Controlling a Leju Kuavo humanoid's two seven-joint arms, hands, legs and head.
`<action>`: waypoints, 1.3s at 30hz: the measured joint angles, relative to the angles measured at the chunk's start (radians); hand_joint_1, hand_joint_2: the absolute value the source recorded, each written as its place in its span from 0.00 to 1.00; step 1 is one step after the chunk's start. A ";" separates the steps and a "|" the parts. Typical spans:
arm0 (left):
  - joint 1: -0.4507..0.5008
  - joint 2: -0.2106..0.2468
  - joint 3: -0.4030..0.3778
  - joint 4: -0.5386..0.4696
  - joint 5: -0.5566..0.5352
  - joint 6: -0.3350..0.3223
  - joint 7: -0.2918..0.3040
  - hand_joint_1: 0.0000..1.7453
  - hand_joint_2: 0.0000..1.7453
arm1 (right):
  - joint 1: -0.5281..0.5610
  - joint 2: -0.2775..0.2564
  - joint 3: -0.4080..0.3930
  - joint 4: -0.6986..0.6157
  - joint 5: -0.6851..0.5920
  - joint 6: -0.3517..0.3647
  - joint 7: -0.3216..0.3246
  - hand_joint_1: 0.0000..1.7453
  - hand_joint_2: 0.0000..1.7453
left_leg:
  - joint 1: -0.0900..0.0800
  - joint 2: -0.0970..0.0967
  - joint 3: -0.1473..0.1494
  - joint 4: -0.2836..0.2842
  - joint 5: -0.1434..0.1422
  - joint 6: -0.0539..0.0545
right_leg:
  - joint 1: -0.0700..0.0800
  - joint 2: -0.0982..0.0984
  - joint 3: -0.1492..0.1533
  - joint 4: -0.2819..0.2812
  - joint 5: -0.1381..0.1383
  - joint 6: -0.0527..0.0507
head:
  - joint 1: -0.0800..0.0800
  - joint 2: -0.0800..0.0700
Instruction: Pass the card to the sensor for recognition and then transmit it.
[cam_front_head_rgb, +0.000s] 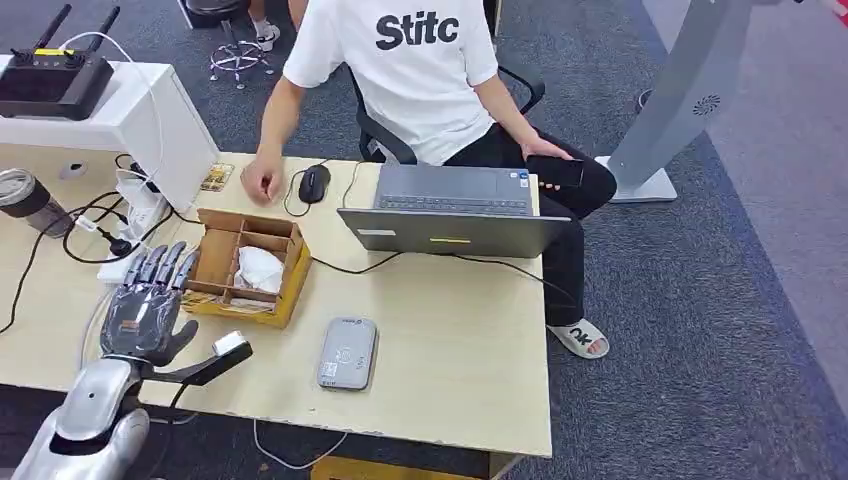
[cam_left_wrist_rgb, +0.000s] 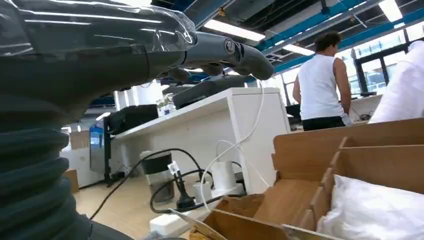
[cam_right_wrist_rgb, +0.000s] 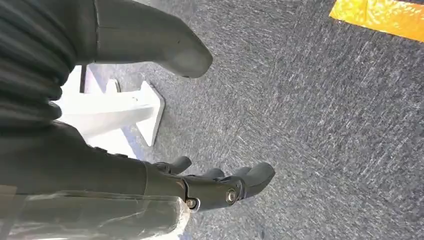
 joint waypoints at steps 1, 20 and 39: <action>-0.005 -0.006 -0.007 0.005 0.000 0.002 -0.002 0.00 1.00 | 0.000 0.000 0.001 0.000 0.000 0.000 -0.002 0.00 1.00 | 0.000 0.000 0.000 0.000 0.000 0.000 | 0.000 0.000 0.000 0.000 0.000 0.000 | 0.000 0.000; -0.040 -0.081 -0.090 0.039 0.018 0.004 -0.028 0.00 1.00 | -0.002 -0.003 0.015 0.005 0.000 0.000 0.005 0.00 1.00 | 0.000 0.000 0.000 0.000 0.000 0.000 | 0.000 0.000 0.000 0.000 0.000 0.000 | 0.000 0.000; -0.038 -0.037 -0.094 0.049 0.093 -0.110 0.000 0.30 1.00 | -0.001 -0.005 0.015 0.005 0.000 0.000 0.008 0.00 1.00 | 0.000 0.000 0.000 0.000 0.000 0.000 | 0.000 0.000 0.000 0.000 0.000 0.000 | 0.000 0.000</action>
